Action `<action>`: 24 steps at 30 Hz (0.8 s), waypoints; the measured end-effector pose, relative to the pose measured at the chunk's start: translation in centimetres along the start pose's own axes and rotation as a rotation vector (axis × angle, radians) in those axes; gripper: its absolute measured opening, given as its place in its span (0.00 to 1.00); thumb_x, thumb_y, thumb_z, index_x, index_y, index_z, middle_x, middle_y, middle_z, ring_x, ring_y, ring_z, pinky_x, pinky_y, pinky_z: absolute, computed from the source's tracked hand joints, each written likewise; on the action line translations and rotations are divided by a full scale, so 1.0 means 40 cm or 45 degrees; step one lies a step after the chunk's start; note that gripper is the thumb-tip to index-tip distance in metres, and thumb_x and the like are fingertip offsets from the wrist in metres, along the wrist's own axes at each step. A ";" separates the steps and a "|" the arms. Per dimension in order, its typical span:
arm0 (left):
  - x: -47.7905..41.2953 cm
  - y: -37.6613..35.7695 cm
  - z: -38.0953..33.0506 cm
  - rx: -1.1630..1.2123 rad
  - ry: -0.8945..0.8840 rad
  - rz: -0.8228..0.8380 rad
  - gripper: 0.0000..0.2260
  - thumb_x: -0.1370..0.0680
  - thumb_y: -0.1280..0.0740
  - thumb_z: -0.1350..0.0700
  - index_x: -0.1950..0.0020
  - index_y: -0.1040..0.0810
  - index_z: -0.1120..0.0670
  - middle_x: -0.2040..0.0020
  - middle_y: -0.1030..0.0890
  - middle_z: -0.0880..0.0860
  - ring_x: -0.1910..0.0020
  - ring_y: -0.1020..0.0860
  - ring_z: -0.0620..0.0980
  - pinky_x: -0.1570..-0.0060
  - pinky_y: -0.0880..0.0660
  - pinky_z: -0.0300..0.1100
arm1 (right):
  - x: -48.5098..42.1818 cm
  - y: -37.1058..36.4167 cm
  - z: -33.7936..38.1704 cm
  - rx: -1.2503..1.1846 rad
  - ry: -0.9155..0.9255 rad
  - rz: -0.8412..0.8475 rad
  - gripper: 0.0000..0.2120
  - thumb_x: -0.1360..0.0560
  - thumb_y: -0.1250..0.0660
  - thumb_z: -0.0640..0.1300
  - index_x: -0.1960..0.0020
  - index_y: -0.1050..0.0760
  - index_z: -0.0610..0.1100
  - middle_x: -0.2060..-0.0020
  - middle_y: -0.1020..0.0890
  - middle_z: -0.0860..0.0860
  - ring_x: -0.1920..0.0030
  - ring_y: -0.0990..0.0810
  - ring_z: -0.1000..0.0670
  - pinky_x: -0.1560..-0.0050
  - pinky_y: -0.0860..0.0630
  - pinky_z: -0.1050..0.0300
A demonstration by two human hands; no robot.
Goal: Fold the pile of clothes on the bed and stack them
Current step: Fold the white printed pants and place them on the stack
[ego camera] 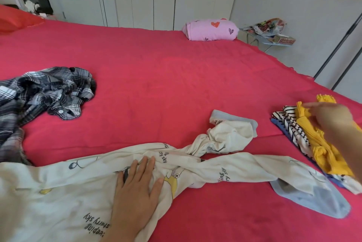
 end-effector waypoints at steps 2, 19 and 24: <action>-0.002 -0.004 0.002 0.017 -0.003 -0.037 0.43 0.41 0.83 0.29 0.29 0.64 0.42 0.29 0.60 0.38 0.30 0.61 0.37 0.28 0.59 0.46 | 0.021 -0.077 -0.014 0.202 0.105 0.210 0.11 0.25 0.40 0.32 0.51 0.21 0.43 0.66 0.22 0.44 0.70 0.21 0.54 0.76 0.31 0.72; -0.026 -0.037 0.024 -0.093 -0.061 0.000 0.26 0.21 0.59 0.38 0.32 0.33 0.47 0.38 0.22 0.49 0.37 0.34 0.46 0.41 0.41 0.47 | 0.186 -0.516 -0.001 1.017 0.463 0.578 0.12 0.22 0.43 0.43 0.44 0.24 0.39 0.46 0.20 0.42 0.45 0.22 0.41 0.50 0.28 0.53; -0.019 -0.034 0.018 -0.023 -0.016 0.064 0.38 0.26 0.66 0.31 0.27 0.37 0.50 0.30 0.33 0.45 0.29 0.38 0.43 0.34 0.47 0.46 | 0.055 -0.263 0.063 -0.352 -0.088 0.327 0.09 0.24 0.41 0.37 0.62 0.29 0.43 0.67 0.27 0.48 0.66 0.27 0.47 0.66 0.30 0.57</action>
Point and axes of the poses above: each hand's wrist, its own x-axis away from the middle knuckle, its own y-axis out of the back of the hand, z = x × y, the point moved 6 cm from there along -x, towards the middle knuckle
